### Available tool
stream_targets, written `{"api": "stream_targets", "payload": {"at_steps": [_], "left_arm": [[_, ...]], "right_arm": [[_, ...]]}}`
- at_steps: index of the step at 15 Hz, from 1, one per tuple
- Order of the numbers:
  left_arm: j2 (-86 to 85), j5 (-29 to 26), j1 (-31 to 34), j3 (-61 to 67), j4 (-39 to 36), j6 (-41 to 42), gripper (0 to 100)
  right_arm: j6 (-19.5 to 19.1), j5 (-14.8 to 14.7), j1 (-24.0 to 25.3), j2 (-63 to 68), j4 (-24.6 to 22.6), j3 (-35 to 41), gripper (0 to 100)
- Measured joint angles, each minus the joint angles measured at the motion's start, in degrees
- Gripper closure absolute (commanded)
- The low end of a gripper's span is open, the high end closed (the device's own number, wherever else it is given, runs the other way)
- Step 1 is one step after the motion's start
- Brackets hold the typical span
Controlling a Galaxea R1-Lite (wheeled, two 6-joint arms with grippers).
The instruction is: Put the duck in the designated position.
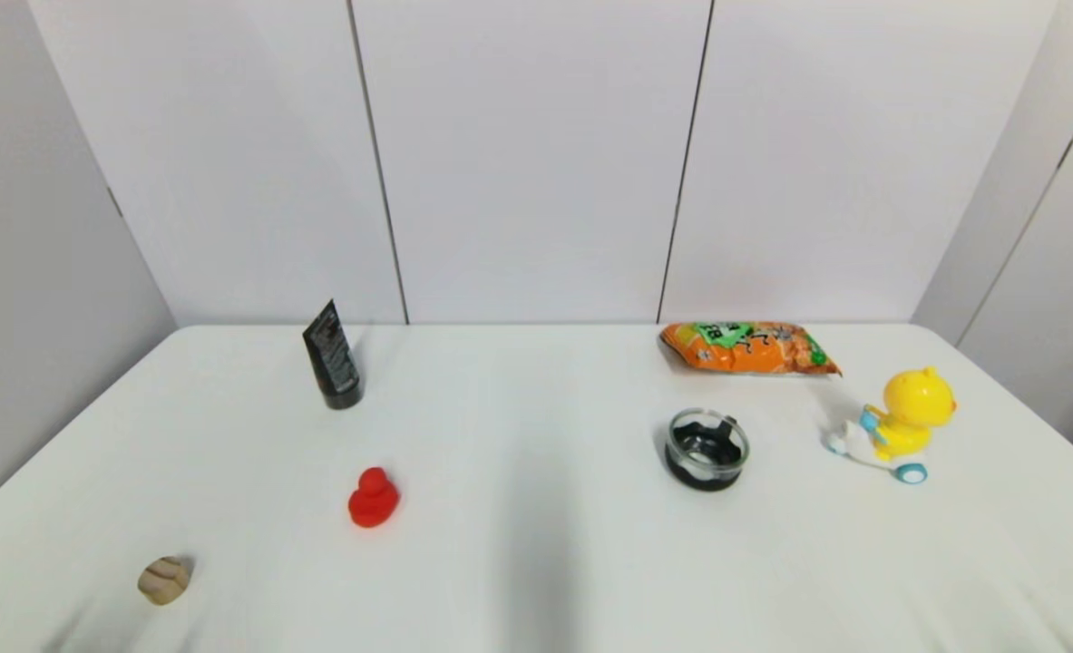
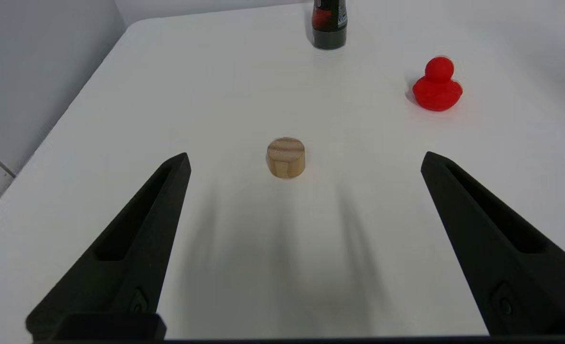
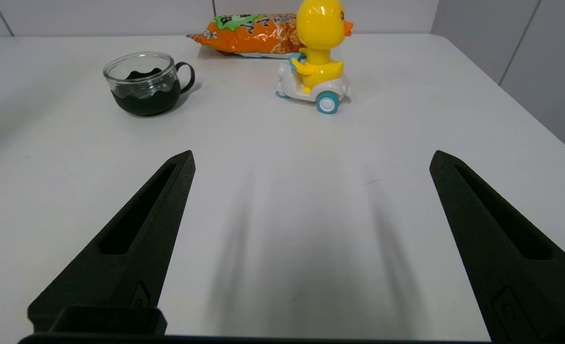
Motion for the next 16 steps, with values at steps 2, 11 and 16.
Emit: {"api": "stream_targets", "payload": {"at_steps": [2, 11, 16], "left_arm": [[5.89, -0.18, -0.16, -5.62, 0.09, 0.17, 0], [32.55, 0.02, -12.42, -33.90, 1.33, -0.80, 0], [49.38, 0.28, -25.03, -43.64, 1.24, -1.95, 0]], "right_arm": [[0.02, 0.00, 0.00, 0.00, -0.02, 0.00, 0], [0.00, 0.00, 0.00, 0.00, -0.02, 0.00, 0], [0.00, 0.00, 0.00, 0.00, -0.02, 0.00, 0]]}}
